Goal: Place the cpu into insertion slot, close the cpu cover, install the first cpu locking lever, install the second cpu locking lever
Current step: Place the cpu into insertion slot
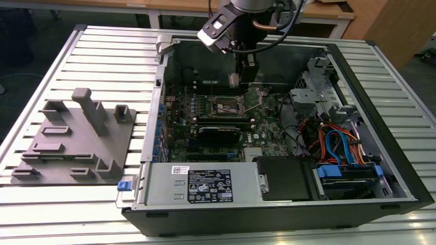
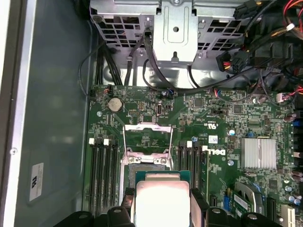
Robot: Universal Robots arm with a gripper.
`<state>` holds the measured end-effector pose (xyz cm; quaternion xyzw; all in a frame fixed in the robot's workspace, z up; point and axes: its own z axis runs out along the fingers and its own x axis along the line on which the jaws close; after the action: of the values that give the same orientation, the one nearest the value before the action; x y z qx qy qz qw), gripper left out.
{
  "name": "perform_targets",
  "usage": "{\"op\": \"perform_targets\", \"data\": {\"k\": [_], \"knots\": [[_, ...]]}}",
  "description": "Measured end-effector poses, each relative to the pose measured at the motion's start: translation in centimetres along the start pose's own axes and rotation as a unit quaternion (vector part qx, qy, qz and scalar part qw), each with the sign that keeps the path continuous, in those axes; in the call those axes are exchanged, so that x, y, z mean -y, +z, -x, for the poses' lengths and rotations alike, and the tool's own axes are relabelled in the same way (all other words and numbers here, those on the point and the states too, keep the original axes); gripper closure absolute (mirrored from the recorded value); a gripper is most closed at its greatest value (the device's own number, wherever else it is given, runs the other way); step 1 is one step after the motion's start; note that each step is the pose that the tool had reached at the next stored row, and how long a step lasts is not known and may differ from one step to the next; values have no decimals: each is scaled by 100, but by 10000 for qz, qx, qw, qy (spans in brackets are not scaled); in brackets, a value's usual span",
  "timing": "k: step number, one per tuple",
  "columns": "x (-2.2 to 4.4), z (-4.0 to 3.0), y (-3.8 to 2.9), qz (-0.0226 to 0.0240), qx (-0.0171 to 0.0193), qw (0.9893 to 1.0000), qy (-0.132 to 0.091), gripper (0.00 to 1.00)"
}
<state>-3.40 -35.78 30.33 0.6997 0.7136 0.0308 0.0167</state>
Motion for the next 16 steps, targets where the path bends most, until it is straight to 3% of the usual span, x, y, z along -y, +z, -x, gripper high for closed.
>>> {"op": "perform_targets", "data": {"k": [6,16], "knots": [[7,0,102,0,2,10000,0,46],[8,1,119,0,2,10000,0,46]]}}
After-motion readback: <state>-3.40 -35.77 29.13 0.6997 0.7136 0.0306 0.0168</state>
